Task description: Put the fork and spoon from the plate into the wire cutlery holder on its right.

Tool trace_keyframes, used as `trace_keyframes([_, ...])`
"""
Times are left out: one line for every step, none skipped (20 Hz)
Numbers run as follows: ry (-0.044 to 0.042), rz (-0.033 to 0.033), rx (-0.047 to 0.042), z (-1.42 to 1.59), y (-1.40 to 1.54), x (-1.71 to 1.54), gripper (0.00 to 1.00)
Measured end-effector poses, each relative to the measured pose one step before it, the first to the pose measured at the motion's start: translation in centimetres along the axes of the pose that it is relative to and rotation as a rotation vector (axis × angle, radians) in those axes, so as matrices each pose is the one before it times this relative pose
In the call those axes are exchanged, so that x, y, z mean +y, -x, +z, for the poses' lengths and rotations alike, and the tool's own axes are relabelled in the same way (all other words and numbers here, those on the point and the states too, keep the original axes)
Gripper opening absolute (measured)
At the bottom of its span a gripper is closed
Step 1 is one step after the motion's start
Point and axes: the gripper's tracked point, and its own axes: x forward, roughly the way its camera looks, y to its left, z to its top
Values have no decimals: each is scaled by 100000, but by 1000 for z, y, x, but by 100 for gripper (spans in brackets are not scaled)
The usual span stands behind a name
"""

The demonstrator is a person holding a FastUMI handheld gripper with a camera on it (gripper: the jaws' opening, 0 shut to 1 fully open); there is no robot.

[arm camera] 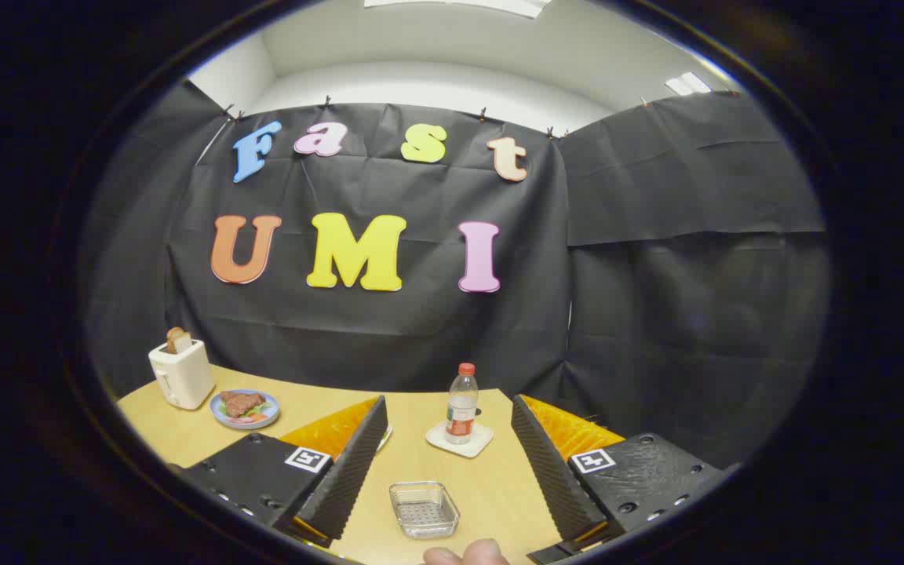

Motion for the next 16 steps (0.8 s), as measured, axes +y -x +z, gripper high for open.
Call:
trace_keyframes([-147, 689, -137, -22, 251, 284, 95])
trace_keyframes([-86, 729, -210, -108, 184, 204, 95])
trace_keyframes([320, 701, -28, -37, 109, 344, 95])
trace_keyframes([108, 557, 218, -390, -24, 316, 95])
trace_keyframes([-4, 732, 501, -206, 64, 379, 95])
trace_keyframes([-45, 547, 692, -217, 52, 360, 95])
trace_keyframes([98, 436, 966, -266, 2, 256, 95])
trace_keyframes([-437, 97, 711, -172, -159, 235, 95])
trace_keyframes([-228, 243, 291, -93, 10, 198, 95])
trace_keyframes([-217, -4, 57, -59, -47, 106, 95])
trace_keyframes([-223, 113, -104, 37, 60, 96, 95])
trace_keyframes([130, 119, -76, -17, -11, 74, 95])
trace_keyframes([254, -137, -127, 8, 48, 34, 95])
trace_keyframes([103, 42, 75, -19, 15, 35, 95])
trace_keyframes([17, -166, 80, 54, 61, -7, 95])
trace_keyframes([5, -87, 77, 72, 102, -36, 95])
